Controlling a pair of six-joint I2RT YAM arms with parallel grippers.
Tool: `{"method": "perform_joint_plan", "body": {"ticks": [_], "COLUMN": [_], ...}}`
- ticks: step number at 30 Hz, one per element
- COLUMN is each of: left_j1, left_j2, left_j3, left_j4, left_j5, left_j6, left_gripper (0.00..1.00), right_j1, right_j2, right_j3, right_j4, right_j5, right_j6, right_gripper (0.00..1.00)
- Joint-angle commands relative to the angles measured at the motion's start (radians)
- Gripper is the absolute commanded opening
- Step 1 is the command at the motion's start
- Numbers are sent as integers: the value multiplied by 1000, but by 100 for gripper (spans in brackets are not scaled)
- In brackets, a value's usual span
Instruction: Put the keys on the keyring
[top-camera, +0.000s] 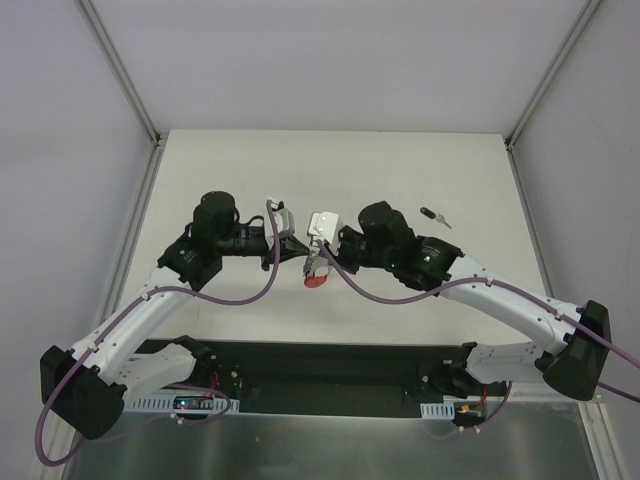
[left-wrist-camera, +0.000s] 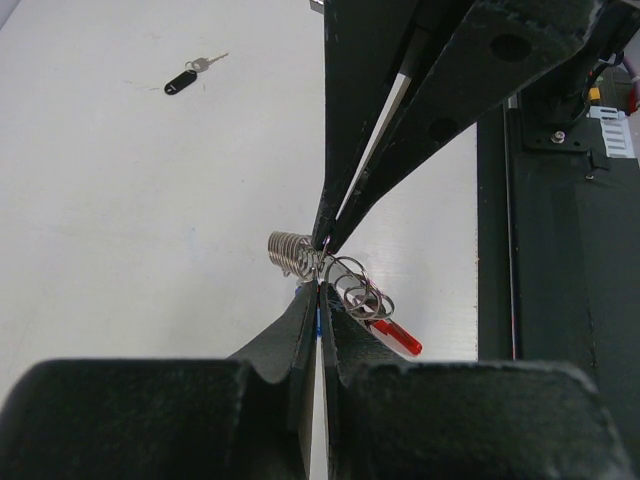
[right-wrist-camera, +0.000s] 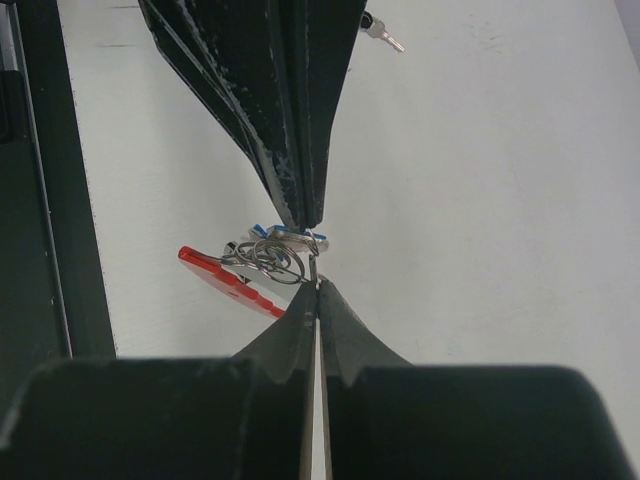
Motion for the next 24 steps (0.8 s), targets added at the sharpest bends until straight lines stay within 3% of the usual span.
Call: {"method": "perform_joint_plan", "body": {"ticks": [1,24], "left_j1": [-5,-3], "left_j2": [5,-4], "left_j3": [9,10], "left_j4": [42,45], "left_j5": [38,38], "left_j6": [-14,-26], "left_gripper": [0,0], "right_j1": [7,20], "right_j2": [-43,-43], "right_j3": [5,-4], "right_j4": [68,53], "right_j5": [11,57], "right_j6": [-5,-42], "right_gripper": [2,1]}}
